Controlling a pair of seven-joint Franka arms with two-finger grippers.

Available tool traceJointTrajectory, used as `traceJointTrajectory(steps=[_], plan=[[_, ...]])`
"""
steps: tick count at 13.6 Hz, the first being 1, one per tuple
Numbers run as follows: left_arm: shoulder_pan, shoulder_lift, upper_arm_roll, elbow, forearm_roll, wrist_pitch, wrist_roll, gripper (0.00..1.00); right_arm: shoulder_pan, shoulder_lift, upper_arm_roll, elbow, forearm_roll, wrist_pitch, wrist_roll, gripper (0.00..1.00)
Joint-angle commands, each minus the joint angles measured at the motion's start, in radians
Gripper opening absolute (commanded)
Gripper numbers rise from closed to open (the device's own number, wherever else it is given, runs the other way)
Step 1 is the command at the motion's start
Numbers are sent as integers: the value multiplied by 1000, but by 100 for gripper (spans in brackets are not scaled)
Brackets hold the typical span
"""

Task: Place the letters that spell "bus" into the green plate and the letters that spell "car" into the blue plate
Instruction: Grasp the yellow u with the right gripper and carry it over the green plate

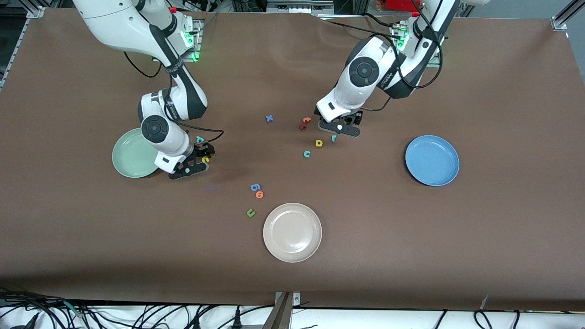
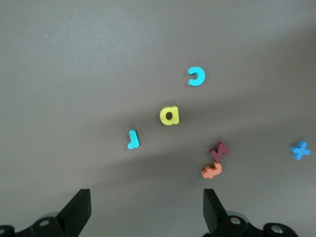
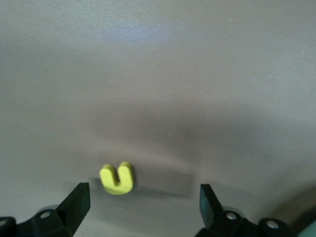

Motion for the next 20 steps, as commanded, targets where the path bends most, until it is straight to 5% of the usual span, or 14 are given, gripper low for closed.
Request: traceJointTrajectory(steps=[1, 3, 5, 10, 12, 15, 18, 20], plan=[[3, 14, 8, -38, 50, 74, -26, 100, -6, -7, 11, -12, 33, 24, -13, 92], [6, 49, 8, -63, 50, 167, -36, 100, -6, 2, 11, -11, 34, 40, -13, 85], [5, 97, 8, -63, 50, 241, -53, 100, -6, 2, 13, -11, 34, 40, -13, 63], [-3, 166, 11, -52, 52, 287, -52, 99, -4, 15, 28, -2, 108, 45, -15, 62], [-4, 174, 11, -52, 72, 287, -53, 90, -4, 28, 28, 1, 108, 66, -15, 59], [-6, 180, 11, -52, 109, 287, -73, 80, -4, 30, 28, 1, 108, 68, -27, 41], [-8, 197, 11, -51, 110, 289, -76, 78, -4, 27, 27, 3, 108, 68, -29, 4], [-17, 208, 11, -49, 110, 289, -102, 77, -4, 18, 27, 3, 108, 62, -21, 0]])
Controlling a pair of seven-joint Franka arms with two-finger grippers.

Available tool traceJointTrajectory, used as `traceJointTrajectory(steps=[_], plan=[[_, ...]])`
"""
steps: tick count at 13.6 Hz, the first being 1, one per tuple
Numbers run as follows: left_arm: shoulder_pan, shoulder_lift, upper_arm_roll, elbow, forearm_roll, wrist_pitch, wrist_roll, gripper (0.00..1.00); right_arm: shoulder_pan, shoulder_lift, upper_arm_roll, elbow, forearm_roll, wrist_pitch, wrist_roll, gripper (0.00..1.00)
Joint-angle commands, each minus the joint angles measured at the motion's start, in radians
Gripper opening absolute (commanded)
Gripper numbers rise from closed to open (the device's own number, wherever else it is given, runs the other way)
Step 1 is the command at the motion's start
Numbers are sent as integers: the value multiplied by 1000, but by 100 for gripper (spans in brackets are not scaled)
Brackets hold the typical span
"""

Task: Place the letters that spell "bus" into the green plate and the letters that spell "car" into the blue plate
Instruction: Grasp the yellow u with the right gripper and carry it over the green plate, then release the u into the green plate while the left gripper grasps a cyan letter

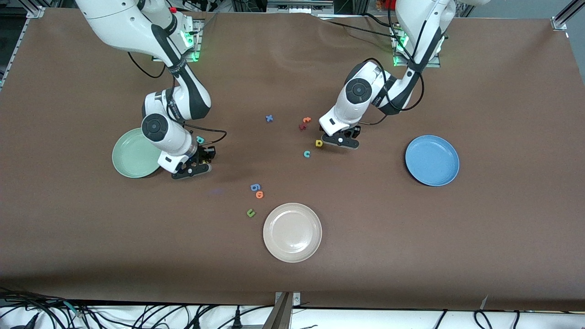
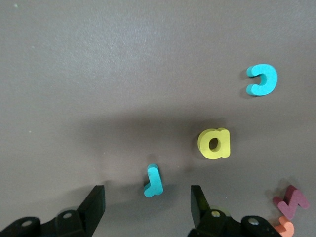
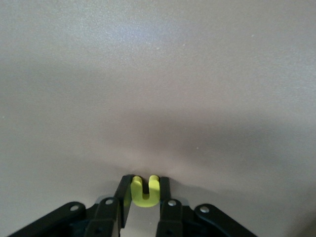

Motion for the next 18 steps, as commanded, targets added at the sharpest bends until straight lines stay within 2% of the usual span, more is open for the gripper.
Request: traceJointTrajectory(steps=[1, 3, 4, 8, 10, 13, 18], plan=[[-16, 19, 4, 17, 30, 6, -55, 74, -3, 4, 6, 4, 26, 10, -15, 0], [-24, 28, 4, 18, 30, 7, -78, 67, -6, -39, -9, 11, 31, -44, -21, 0], [-38, 31, 4, 27, 30, 6, -96, 60, -6, -70, -41, 39, 31, -114, -24, 0], [-38, 39, 6, 38, 56, 6, -116, 50, -6, -128, -200, 165, 30, -406, -37, 0], [-39, 37, 7, 38, 56, 6, -116, 46, -6, -135, -285, 171, 26, -451, -73, 0], [-38, 39, 10, 37, 62, 6, -116, 40, -18, -80, -394, 166, 26, -458, -161, 0], [-30, 40, 14, 37, 99, 6, -124, 23, -82, 33, -393, 165, 31, -458, -205, 0]])
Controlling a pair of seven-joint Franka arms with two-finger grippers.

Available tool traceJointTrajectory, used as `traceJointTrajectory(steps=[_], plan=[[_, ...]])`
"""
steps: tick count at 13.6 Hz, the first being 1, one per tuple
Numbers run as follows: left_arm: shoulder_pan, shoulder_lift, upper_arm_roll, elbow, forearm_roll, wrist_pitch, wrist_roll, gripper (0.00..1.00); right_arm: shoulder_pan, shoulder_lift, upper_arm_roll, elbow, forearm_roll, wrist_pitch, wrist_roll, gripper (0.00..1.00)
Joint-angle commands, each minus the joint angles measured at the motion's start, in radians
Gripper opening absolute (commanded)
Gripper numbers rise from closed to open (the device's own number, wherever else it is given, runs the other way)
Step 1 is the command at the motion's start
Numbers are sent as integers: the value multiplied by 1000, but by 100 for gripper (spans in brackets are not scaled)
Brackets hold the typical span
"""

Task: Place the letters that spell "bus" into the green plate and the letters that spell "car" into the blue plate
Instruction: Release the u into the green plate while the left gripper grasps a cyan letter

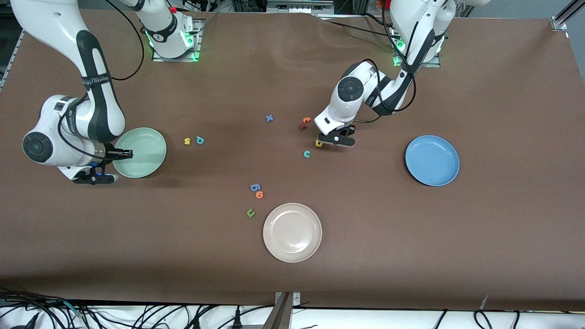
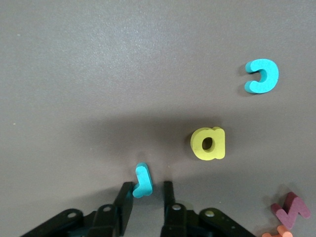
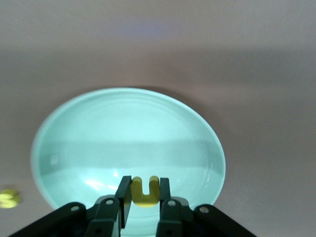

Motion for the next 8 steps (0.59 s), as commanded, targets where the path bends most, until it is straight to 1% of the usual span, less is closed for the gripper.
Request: traceJointTrajectory(steps=[1, 2, 3, 4, 5, 8], plan=[[0, 21, 6, 17, 37, 8, -22, 21, -8, 35, 2, 11, 27, -9, -29, 0], [-2, 24, 6, 19, 37, 8, -22, 18, -7, 42, 3, 11, 27, -11, -28, 0], [-2, 27, 6, 19, 37, 8, -22, 14, -7, 49, 3, 11, 27, -11, -29, 15], [-2, 29, 8, 19, 37, 8, -22, 7, -7, 50, 3, 11, 27, -9, -29, 66], [0, 28, 9, 19, 39, 8, -22, 0, -7, 52, 5, 12, 27, -5, -20, 99], [3, 20, 17, 20, 39, 3, -19, 0, 14, 23, 6, 20, 27, -15, 13, 99]])
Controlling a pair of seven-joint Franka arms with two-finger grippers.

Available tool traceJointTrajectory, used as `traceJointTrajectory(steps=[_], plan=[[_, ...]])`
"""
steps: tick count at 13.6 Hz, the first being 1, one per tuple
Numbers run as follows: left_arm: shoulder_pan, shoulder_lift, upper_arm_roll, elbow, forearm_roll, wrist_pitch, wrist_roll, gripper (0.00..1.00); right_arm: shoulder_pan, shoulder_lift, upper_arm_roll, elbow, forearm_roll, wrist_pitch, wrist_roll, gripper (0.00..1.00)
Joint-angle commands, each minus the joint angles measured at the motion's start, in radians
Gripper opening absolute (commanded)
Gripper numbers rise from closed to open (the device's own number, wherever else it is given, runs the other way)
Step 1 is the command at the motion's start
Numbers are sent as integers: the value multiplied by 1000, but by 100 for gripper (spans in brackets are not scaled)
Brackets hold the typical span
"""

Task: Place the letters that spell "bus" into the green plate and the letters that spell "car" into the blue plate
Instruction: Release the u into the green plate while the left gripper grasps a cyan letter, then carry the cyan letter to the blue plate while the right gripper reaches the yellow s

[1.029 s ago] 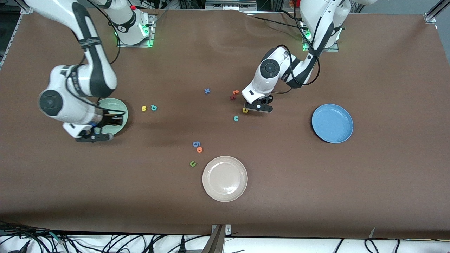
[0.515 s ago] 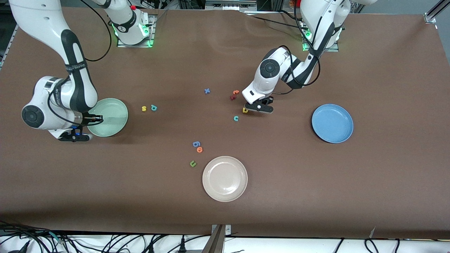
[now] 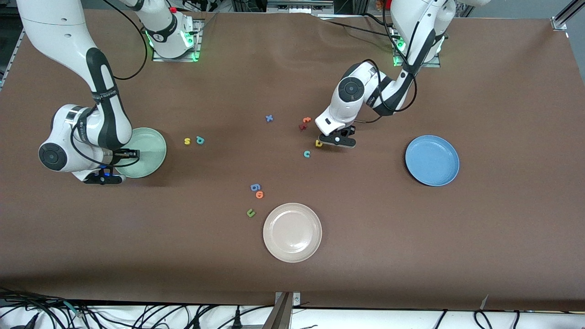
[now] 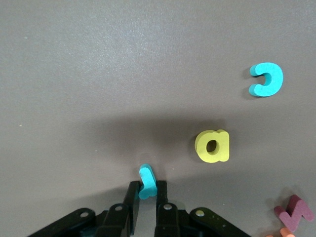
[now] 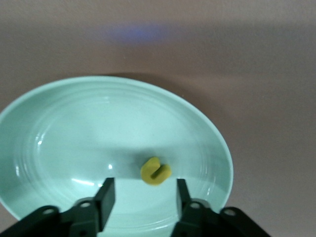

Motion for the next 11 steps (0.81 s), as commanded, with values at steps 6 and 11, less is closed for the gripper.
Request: traceJointTrajectory(steps=[6, 11], plan=[[88, -113, 81, 68, 210, -226, 217, 0, 93, -106, 121, 6, 23, -67, 385, 99], [262, -211, 76, 22, 208, -268, 483, 0, 95, -102, 198, -58, 23, -18, 528, 95]])
